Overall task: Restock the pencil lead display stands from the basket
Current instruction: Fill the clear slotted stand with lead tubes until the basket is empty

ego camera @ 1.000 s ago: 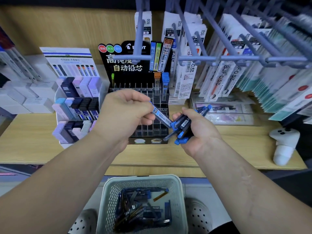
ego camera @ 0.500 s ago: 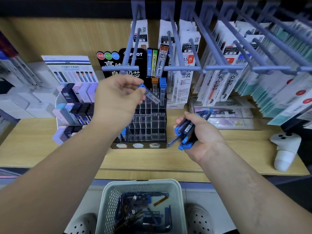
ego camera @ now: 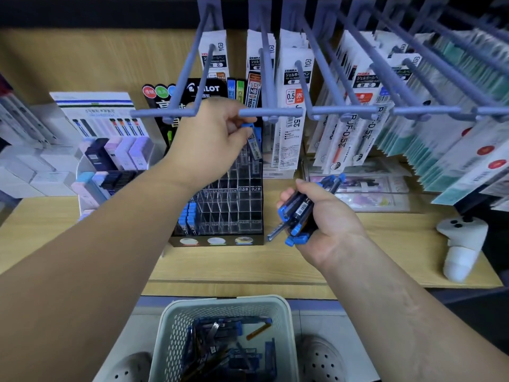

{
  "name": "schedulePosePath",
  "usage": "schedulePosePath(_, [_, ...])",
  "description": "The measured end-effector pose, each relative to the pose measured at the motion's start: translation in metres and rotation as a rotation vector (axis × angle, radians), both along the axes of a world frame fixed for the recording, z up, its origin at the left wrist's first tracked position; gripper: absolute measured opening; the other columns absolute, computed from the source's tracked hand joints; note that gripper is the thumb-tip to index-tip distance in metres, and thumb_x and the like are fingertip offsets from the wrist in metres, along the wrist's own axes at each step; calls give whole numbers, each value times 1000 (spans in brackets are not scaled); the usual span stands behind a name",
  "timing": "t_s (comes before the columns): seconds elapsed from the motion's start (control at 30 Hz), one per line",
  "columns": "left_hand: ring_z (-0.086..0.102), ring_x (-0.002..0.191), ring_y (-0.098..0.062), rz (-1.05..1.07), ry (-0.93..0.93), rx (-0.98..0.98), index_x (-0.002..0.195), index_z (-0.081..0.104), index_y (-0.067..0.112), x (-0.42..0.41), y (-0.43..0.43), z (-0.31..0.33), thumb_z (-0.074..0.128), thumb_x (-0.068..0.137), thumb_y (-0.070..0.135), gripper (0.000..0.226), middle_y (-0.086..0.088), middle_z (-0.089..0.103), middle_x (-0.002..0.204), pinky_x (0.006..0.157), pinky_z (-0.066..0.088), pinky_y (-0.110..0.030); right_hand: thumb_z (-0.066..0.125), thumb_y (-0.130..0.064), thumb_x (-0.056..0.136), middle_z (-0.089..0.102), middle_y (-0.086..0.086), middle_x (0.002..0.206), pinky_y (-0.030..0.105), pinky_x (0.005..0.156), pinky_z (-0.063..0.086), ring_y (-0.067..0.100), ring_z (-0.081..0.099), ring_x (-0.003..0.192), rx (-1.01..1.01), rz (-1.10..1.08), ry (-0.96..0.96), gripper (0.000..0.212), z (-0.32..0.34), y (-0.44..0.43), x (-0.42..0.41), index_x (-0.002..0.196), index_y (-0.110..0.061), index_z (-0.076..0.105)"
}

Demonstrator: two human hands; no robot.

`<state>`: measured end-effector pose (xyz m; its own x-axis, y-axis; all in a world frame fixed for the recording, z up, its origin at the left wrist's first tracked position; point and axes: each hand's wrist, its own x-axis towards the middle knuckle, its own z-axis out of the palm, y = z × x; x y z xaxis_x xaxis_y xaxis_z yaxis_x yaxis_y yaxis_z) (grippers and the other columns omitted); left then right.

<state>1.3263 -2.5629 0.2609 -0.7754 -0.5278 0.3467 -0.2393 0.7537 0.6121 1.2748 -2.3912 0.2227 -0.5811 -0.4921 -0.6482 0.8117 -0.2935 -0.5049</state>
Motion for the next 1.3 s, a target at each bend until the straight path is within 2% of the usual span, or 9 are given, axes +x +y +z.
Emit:
schedulePosePath(0.2, [45,43,10,-5,-104,-80,64,41,34,-3,0,11,61,99,21,42,7,40,55,39,31,-8,66,-9,96,64,7,67,28,53,58,17,65,54,11,-3,7,15,0,3,-2,82,-7,60])
schedulePosePath(0.43, [48,43,7,-50,-108,-2,79,59,29,-1,-3,14,62,98,18,22,3,51,64,38,31,-7,68,-9,95,65,7,65,29,53,60,17,65,53,45,-23,27,17,3,3,-2,79,-6,62])
schedulePosePath(0.53, [63,64,-5,-63,-61,26,102,72,19,-3,-6,5,66,95,17,9,-6,68,82,64,56,-18,68,-9,95,66,7,65,28,52,59,16,66,53,54,-19,36,17,3,4,-1,79,-6,62])
schedulePosePath(0.67, [56,75,-10,-56,-75,-143,105,76,16,-9,-4,-12,69,92,16,15,4,63,94,68,35,3,68,-10,94,66,7,66,28,51,59,16,67,55,52,-12,45,15,3,3,-1,81,-6,64])
schedulePosePath(0.87, [61,89,-21,-29,-66,-357,103,76,10,-13,-4,-24,75,86,14,18,-9,69,107,81,37,-22,66,-9,96,66,5,63,27,53,60,14,66,51,23,-21,56,15,2,2,-2,81,-6,63])
schedulePosePath(0.97, [57,76,-17,-9,-2,-327,101,73,14,-4,3,-23,75,85,20,17,-3,66,90,73,41,-24,66,-10,96,65,6,63,27,53,59,15,65,51,10,-32,61,16,1,1,-4,81,-6,63])
schedulePosePath(1.03, [50,63,-8,3,12,-154,89,72,17,8,21,-21,73,88,26,9,2,63,73,64,44,-25,65,-10,97,65,5,61,27,52,58,15,65,50,6,-25,68,18,1,-1,-4,80,-6,63])
schedulePosePath(1.13, [55,54,-7,13,-210,434,79,71,18,34,53,-25,71,89,35,19,-2,69,71,53,44,-24,62,-12,99,63,4,58,28,57,59,14,63,48,-3,-24,86,22,0,-4,-3,77,-7,61])
schedulePosePath(1.3, [62,56,-19,0,-185,1066,89,73,4,69,79,-29,71,88,5,2,-15,70,75,50,50,-28,60,-16,100,64,4,62,25,52,57,16,63,51,-18,25,110,23,-1,-9,5,79,-9,60])
